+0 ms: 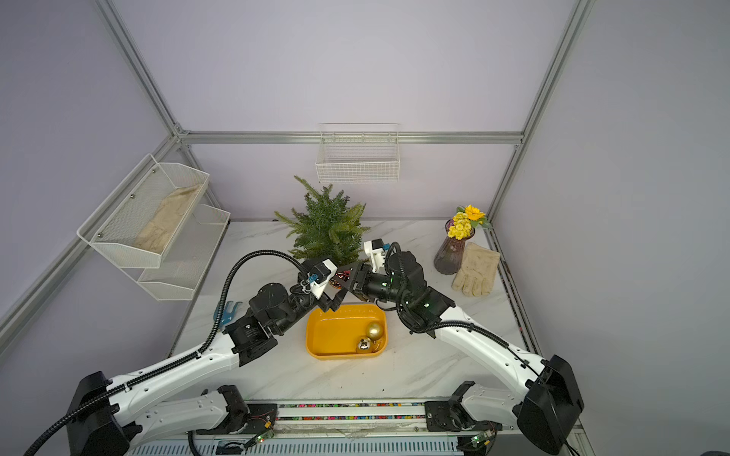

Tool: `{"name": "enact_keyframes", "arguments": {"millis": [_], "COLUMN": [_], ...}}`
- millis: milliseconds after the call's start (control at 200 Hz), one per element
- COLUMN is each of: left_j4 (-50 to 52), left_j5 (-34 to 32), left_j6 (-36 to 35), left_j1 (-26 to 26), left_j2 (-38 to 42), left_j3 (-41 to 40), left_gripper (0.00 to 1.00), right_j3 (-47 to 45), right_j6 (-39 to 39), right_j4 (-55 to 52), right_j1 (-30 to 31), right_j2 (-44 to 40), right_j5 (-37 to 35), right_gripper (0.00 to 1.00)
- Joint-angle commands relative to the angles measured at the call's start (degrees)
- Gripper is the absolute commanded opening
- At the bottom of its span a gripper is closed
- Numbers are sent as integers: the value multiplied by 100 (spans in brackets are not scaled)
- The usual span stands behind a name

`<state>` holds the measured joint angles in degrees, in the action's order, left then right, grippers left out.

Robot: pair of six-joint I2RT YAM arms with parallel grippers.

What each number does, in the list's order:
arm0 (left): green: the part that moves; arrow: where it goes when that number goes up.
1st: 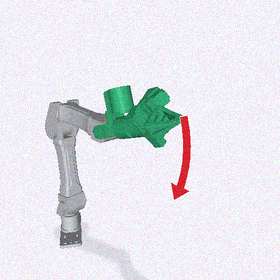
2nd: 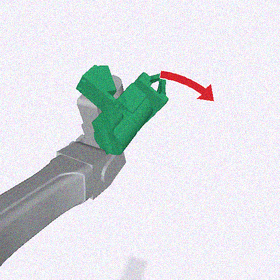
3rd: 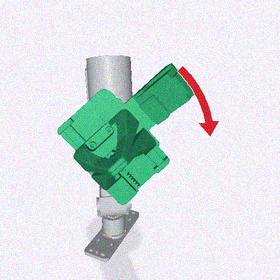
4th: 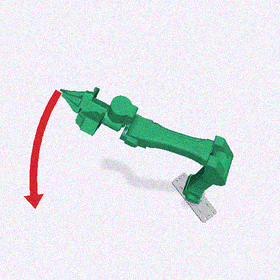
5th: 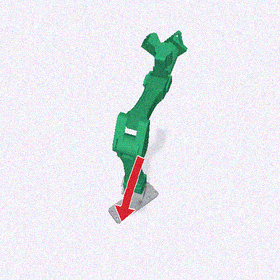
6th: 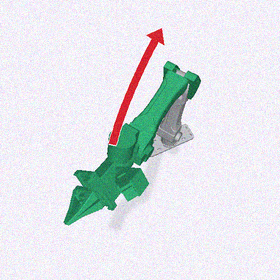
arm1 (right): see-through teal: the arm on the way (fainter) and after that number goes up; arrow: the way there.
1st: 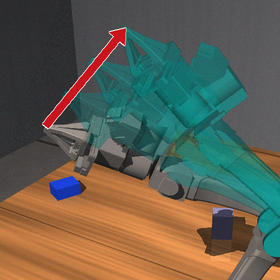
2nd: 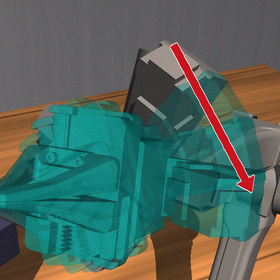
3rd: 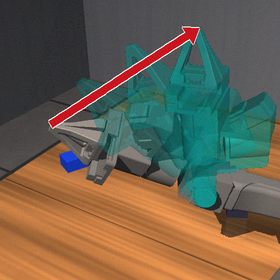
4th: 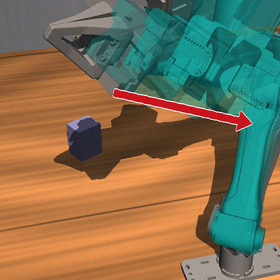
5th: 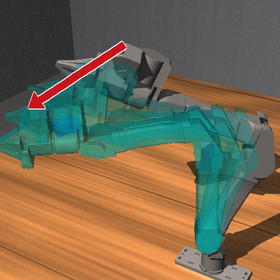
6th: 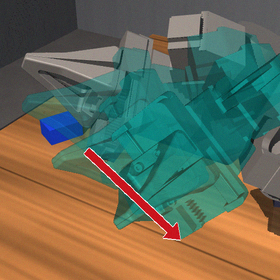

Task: Decorate the small christmas tree with ornaments
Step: Adjust the ornament.

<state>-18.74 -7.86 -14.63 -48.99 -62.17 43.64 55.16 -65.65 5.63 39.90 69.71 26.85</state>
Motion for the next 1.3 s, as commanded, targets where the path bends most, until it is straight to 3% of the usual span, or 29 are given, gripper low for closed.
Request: {"name": "enact_keyframes", "arguments": {"millis": [0,225,1295], "left_j4": [-301,-298,-335], "left_j5": [263,575,1268], "left_j6": [-42,-16,-108], "left_j1": [-41,-69,-80], "left_j2": [89,172,346], "left_j3": [-87,-149,-209], "left_gripper": [79,64,55], "right_j3": [-53,-80,-117], "right_j6": [-188,-208,-172], "right_j4": [290,290,307], "right_j1": [-44,-53,-70], "right_j2": [-186,-241,-484], "right_j5": [57,45,47], "right_gripper": [54,54,63]}}
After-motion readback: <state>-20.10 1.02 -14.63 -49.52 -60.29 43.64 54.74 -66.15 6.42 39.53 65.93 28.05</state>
